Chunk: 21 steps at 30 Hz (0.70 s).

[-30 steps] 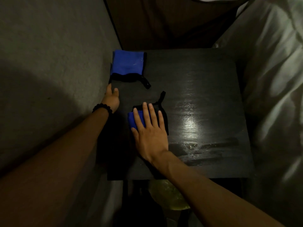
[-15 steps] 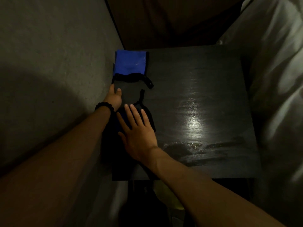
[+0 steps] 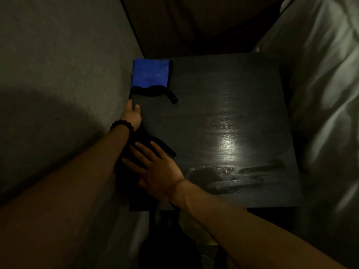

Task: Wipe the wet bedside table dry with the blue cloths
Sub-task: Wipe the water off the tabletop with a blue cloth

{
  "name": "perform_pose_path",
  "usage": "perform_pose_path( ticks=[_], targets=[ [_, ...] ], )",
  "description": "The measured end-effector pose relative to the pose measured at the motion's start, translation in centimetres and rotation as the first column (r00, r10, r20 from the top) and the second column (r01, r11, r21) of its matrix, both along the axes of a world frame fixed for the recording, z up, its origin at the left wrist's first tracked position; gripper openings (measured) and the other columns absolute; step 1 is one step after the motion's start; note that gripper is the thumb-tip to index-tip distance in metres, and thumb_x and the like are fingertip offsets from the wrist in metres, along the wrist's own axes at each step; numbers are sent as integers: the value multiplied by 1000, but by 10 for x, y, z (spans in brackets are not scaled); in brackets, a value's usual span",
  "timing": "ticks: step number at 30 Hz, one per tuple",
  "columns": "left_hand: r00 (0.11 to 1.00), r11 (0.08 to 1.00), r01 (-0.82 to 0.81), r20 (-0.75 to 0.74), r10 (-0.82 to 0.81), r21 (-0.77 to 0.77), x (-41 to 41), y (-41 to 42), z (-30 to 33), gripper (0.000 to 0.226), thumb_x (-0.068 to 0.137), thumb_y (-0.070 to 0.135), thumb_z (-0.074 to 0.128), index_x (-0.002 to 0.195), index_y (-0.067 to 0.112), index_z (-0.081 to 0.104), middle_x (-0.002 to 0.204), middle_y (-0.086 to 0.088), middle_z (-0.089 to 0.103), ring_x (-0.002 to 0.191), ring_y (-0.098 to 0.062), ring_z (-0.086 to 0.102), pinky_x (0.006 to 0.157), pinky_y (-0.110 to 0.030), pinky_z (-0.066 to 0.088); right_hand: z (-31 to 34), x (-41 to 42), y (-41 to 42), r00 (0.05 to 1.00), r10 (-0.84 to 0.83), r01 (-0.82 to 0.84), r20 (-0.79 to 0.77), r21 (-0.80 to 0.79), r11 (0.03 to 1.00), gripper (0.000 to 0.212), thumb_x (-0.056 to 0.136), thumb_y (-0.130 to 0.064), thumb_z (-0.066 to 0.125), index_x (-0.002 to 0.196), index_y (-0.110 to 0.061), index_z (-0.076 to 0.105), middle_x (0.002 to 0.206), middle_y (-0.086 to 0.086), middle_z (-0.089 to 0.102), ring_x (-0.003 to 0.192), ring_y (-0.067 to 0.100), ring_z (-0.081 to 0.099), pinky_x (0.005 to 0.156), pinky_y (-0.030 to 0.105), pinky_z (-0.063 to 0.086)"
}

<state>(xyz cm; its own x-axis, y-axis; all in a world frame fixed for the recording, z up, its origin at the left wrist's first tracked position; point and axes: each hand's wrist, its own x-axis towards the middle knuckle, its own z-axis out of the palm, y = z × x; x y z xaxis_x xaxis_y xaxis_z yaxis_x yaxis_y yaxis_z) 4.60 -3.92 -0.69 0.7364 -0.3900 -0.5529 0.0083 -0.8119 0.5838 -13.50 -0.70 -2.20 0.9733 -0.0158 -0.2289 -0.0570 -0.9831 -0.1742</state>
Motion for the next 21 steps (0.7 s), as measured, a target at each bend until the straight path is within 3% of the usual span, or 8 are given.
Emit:
perform_pose_path(
  ticks=[5, 21],
  targets=[
    [999, 999, 0, 43, -1, 36, -6, -2, 5, 49, 102, 29, 23, 148, 24, 9, 156, -4, 13, 140, -24, 17, 112, -33, 12, -2, -13, 0, 997, 76, -76, -18, -8, 997, 73, 102, -55, 34, 160, -35, -5, 170, 3, -12, 154, 25, -20, 119, 52, -20],
    [990, 996, -60, 132, 51, 67, -16, -2, -2, 50, 102, 33, 22, 148, 22, 9, 155, -6, 16, 139, -27, 21, 112, -35, 15, 10, -59, -27, 980, 187, -190, 62, 47, 981, 65, 100, -44, 42, 161, -37, 19, 171, 2, 4, 157, 23, -2, 124, 49, -3]
  ],
)
